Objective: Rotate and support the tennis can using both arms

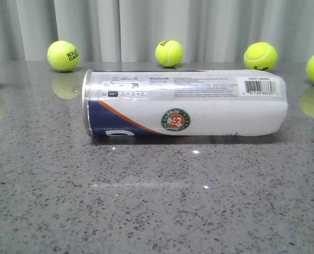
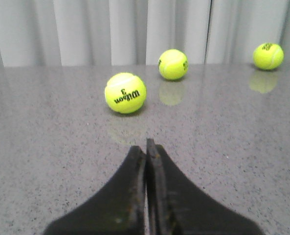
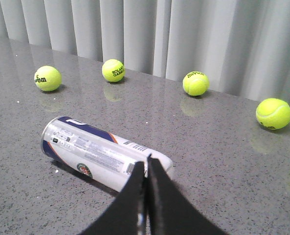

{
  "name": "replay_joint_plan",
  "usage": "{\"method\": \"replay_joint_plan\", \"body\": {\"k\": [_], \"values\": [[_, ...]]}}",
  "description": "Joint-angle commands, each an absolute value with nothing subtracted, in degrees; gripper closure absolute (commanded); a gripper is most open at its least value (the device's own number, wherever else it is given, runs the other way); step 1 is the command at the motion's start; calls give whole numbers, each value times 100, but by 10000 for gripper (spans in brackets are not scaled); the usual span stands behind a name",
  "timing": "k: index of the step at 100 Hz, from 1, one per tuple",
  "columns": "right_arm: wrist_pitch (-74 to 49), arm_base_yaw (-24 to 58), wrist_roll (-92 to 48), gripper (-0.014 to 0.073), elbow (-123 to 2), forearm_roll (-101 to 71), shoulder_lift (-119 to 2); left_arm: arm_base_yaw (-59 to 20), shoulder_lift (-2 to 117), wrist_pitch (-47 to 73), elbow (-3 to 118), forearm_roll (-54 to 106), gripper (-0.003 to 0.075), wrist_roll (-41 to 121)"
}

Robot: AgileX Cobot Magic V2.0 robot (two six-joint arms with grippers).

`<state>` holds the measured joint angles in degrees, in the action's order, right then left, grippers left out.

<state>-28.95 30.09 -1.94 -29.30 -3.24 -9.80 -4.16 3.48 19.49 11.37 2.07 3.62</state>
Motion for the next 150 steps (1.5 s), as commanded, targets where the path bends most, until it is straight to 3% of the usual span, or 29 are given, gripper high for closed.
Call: {"method": "replay_joint_plan", "body": {"k": [1,38,48,60,72,94,150], "values": [[-2404,2977,-188,654,-3064,-279,-1045,-451,833,2240,1708,208,739,309],[-2404,2977,-188,654,-3064,-279,-1045,-451,2819,3095,2745,258,710,309],[-2404,2977,-188,654,-3064,-279,-1045,-451,3301,3250,3022,270,591,309],[-2404,2977,-188,654,-3064,-279,-1045,-451,3796,3301,3338,478,386,309],[-2404,2977,-188,654,-3064,-279,-1045,-451,4228,3443,3663,936,281,330],[-2404,2977,-188,654,-3064,-279,-1045,-451,5067,3944,4279,2145,277,1055],[-2404,2977,-188,654,-3064,-279,-1045,-587,7168,5836,4794,7563,277,4232]]}}
